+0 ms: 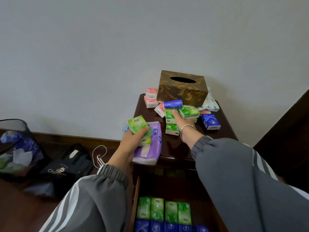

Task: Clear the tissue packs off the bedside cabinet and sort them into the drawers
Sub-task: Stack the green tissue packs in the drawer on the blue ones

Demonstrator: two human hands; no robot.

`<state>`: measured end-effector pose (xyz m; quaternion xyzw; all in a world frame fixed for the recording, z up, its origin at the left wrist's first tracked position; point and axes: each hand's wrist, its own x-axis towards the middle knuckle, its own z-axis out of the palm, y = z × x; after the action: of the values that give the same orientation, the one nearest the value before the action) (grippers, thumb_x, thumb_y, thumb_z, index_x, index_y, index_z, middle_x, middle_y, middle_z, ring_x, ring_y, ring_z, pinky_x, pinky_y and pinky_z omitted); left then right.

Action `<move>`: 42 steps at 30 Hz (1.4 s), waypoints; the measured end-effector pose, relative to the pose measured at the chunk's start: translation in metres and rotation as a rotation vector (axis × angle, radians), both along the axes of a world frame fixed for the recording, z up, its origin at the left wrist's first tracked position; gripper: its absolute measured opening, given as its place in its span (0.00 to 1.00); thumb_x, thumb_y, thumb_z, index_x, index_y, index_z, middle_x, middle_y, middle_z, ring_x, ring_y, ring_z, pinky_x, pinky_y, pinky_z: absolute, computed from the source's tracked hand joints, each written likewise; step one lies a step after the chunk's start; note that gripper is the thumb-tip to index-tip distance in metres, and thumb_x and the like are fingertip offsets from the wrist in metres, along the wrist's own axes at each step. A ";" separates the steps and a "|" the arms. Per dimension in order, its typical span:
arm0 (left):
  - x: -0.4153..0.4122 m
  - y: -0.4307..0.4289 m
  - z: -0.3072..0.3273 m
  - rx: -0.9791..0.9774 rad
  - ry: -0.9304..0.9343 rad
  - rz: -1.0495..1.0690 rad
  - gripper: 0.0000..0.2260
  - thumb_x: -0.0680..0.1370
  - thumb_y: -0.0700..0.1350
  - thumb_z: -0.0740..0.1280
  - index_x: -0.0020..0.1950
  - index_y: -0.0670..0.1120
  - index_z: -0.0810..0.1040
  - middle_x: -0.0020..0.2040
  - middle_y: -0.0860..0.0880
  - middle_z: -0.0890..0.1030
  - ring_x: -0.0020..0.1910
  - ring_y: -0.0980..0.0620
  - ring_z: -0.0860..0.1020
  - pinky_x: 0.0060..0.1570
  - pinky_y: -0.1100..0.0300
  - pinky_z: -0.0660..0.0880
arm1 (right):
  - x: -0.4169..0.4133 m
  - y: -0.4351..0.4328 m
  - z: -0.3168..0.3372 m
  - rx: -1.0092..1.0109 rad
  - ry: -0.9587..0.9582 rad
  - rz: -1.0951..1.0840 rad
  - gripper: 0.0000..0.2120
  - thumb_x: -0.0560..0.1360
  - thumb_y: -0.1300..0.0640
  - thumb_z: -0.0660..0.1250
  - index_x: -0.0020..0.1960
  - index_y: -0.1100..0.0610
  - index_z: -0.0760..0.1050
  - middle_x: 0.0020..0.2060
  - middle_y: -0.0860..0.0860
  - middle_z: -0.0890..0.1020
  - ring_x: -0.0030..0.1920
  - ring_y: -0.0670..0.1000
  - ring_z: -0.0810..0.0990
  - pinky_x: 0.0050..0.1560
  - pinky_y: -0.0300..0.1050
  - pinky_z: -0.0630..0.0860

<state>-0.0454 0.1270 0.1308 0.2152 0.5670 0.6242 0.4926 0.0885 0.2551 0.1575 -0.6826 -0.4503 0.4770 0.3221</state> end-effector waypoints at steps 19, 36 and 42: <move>0.014 0.009 0.007 0.016 0.024 0.041 0.17 0.75 0.45 0.71 0.61 0.40 0.77 0.53 0.41 0.83 0.45 0.48 0.82 0.38 0.60 0.78 | 0.048 -0.020 0.018 -0.376 0.176 0.230 0.12 0.68 0.53 0.73 0.41 0.54 0.71 0.35 0.49 0.78 0.35 0.47 0.77 0.34 0.43 0.69; 0.061 -0.129 -0.005 -0.055 0.032 -0.700 0.22 0.66 0.53 0.78 0.59 0.50 0.81 0.58 0.44 0.83 0.55 0.47 0.82 0.48 0.60 0.78 | 0.233 -0.140 -0.073 -0.606 0.473 0.492 0.16 0.65 0.61 0.72 0.52 0.62 0.80 0.48 0.59 0.85 0.46 0.56 0.85 0.42 0.52 0.82; 0.093 -0.127 -0.134 -0.452 0.013 -0.347 0.22 0.72 0.41 0.73 0.64 0.40 0.73 0.50 0.41 0.84 0.42 0.47 0.84 0.39 0.53 0.80 | 0.184 -0.150 -0.165 -0.529 0.161 0.342 0.15 0.72 0.61 0.70 0.58 0.63 0.76 0.45 0.56 0.82 0.46 0.54 0.81 0.49 0.49 0.78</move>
<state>0.0474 -0.0001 -0.0027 0.1979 0.6497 0.3870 0.6237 0.2725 0.1047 -0.0079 -0.6171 -0.3920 0.6772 0.0836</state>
